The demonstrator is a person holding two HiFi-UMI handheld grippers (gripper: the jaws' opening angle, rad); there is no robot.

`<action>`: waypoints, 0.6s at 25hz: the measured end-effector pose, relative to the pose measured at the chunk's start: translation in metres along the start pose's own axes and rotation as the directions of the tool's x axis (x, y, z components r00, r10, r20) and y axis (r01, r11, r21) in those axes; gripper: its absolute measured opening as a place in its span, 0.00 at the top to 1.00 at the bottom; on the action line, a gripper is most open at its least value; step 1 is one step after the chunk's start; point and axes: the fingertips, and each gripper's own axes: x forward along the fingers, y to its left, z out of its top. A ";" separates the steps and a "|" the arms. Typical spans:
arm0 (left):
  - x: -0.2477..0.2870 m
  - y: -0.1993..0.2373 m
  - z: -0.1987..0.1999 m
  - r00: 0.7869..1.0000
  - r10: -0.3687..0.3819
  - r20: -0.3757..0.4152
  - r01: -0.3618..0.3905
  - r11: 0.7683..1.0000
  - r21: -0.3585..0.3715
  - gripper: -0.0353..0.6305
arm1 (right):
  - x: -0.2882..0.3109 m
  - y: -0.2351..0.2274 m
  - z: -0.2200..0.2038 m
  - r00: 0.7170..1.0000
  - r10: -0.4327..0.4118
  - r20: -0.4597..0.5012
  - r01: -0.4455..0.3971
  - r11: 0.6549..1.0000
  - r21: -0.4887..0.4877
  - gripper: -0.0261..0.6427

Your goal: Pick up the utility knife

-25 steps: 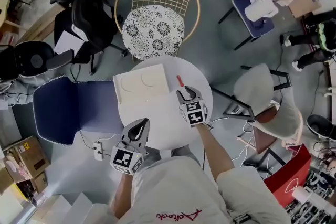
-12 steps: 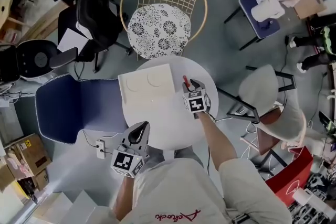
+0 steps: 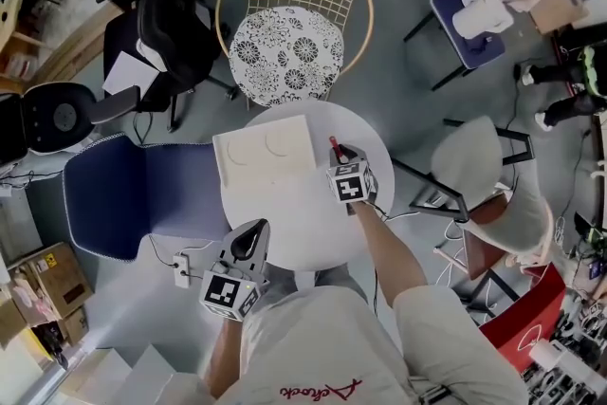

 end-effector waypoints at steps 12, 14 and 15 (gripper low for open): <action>-0.003 -0.008 0.005 1.000 0.001 0.018 -0.002 1.000 0.013 0.93 | -0.002 0.000 0.000 1.000 0.011 -0.005 -0.011 1.000 -0.012 0.86; -0.002 -0.007 0.007 1.000 0.001 0.027 -0.001 1.000 0.016 0.93 | -0.009 0.002 0.006 1.000 0.012 0.018 -0.012 1.000 -0.011 0.86; -0.002 -0.006 0.008 1.000 0.000 0.030 0.000 1.000 0.019 0.93 | -0.012 0.003 0.009 0.999 0.012 0.035 -0.011 1.000 -0.011 0.86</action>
